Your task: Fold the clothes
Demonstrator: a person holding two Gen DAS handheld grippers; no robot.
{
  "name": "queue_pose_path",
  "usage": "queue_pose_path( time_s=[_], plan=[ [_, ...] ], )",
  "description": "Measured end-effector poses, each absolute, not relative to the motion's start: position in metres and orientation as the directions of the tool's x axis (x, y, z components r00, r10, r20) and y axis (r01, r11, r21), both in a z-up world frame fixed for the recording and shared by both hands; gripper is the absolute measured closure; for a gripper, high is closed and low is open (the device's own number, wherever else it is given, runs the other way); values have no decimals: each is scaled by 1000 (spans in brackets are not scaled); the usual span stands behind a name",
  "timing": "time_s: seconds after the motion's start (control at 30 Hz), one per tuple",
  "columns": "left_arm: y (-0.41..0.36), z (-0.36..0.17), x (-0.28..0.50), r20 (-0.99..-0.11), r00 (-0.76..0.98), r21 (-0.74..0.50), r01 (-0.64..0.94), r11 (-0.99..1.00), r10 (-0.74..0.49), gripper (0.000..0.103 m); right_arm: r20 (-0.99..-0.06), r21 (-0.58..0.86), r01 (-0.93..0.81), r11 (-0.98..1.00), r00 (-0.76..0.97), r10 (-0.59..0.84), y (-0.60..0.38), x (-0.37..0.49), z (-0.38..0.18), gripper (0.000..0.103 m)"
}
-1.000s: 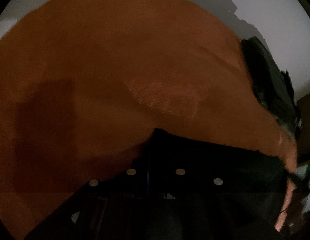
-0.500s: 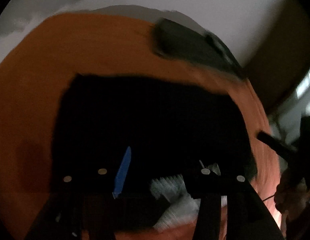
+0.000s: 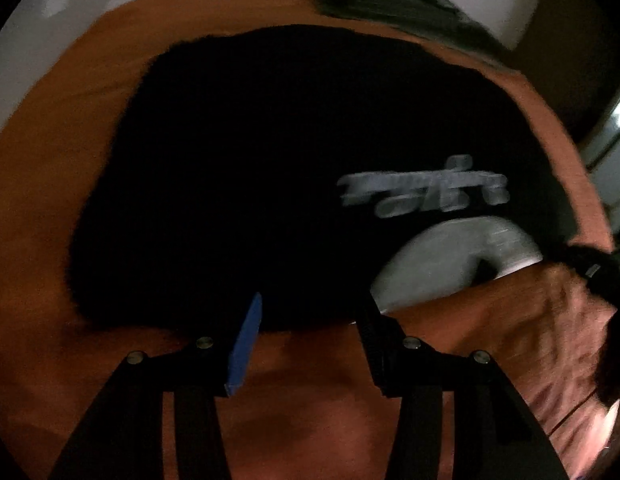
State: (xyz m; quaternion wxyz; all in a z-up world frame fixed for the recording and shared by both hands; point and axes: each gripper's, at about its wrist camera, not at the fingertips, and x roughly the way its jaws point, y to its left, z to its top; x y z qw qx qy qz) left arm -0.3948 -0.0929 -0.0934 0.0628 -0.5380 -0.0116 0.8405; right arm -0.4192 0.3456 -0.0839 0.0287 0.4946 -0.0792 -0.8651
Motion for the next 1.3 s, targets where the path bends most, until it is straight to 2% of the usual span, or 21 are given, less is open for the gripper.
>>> queue_pose_path(
  time_s=[0.2,0.27,0.3,0.33,0.37,0.4,0.43,0.57,0.67,0.73,0.93,1.1,1.13,1.17,1.2,1.27,1.3],
  plan=[
    [-181,-93,-372,-906,-396,-194,76,-978,148,53,-874,215,-291,-932,-482,-51,465,-388,-95,88],
    [-193,-85,-362,-893,-415,-238,112,-965,172,53,-851,334,-329,-884,-508,-133,485,-373,-94,88],
    [-200,-82,-357,-880,-426,-294,138,-946,211,53,-833,394,-337,-855,-523,-178,490,-368,-94,83],
    [-206,-80,-352,-856,-441,-372,167,-913,268,51,-799,478,-339,-810,-550,-241,493,-362,-94,71],
    [-210,-82,-350,-825,-457,-456,194,-868,332,44,-764,543,-334,-771,-578,-288,488,-355,-94,62],
    [-212,-87,-347,-790,-472,-536,221,-814,392,39,-730,594,-325,-736,-602,-324,482,-349,-95,43],
    [-215,-93,-345,-744,-491,-620,253,-742,454,32,-693,644,-314,-698,-626,-357,475,-343,-96,33],
    [-213,-119,-337,-574,-564,-818,378,-432,593,31,-554,805,-281,-522,-669,-495,447,-344,-112,33],
    [-199,-129,-335,-474,-619,-877,394,-275,626,31,-455,882,-262,-391,-689,-564,435,-357,-119,33],
    [-188,-133,-335,-443,-645,-891,394,-225,623,31,-424,903,-275,-330,-700,-575,429,-360,-130,33],
    [-173,-144,-343,-481,-671,-873,423,-241,564,31,-408,913,-313,-262,-731,-547,431,-373,-138,33],
    [-168,-140,-356,-494,-671,-869,402,-287,554,33,-432,900,-318,-298,-739,-517,439,-382,-134,36],
    [-167,-141,-358,-499,-669,-866,408,-288,551,35,-436,899,-330,-288,-741,-511,442,-385,-136,40],
    [-172,-142,-356,-507,-667,-861,416,-292,546,46,-440,897,-346,-274,-743,-505,445,-388,-139,40],
    [-183,-142,-347,-518,-664,-855,425,-298,539,50,-439,898,-355,-258,-747,-499,446,-391,-141,40],
    [-201,-143,-335,-533,-661,-845,440,-303,528,52,-443,897,-370,-244,-755,-484,448,-398,-142,40],
    [-200,-145,-339,-533,-666,-846,443,-298,523,52,-446,895,-375,-241,-760,-473,448,-401,-140,44]
  ],
)
